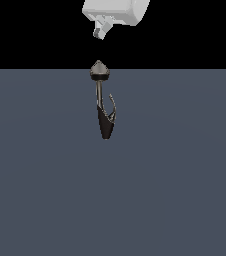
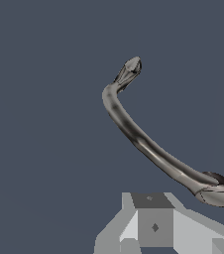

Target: Turn on the faucet by rotating a designated handle.

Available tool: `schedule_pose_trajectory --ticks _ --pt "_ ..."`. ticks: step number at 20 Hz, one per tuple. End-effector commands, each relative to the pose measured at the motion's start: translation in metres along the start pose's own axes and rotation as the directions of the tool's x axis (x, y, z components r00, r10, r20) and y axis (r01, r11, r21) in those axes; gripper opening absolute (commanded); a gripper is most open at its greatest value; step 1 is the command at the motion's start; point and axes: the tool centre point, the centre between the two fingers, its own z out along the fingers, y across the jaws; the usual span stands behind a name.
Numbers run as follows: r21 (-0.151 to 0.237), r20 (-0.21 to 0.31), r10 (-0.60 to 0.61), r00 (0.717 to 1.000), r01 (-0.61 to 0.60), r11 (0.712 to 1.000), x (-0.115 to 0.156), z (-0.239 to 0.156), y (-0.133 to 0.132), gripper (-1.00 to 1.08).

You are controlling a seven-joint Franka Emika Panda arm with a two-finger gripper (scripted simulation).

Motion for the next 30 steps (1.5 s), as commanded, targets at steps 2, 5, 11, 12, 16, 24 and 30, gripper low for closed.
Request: schedule_pose_trajectory --ticks 2,5,11,12,16,24,30 --pt "0.028 0.036 0.089 0.995 -0.09 0.996 0.027 0.016 -0.009 -1.0" --pt "0.047 0.069 0.163 0.984 -0.167 0.985 0.05 0.031 -0.015 -1.0" --pt "0.075 0.141 0.309 0.941 -0.321 0.944 0.097 0.065 -0.022 -1.0" --pt "0.078 0.153 0.333 0.93 -0.347 0.935 0.104 0.071 -0.023 -1.0" --pt "0.085 0.199 0.416 0.887 -0.439 0.895 0.132 0.094 -0.024 -1.0" --pt "0.085 0.262 0.52 0.813 -0.556 0.827 0.169 0.126 -0.022 -1.0" --pt "0.082 0.281 0.55 0.786 -0.591 0.802 0.18 0.137 -0.02 -1.0"
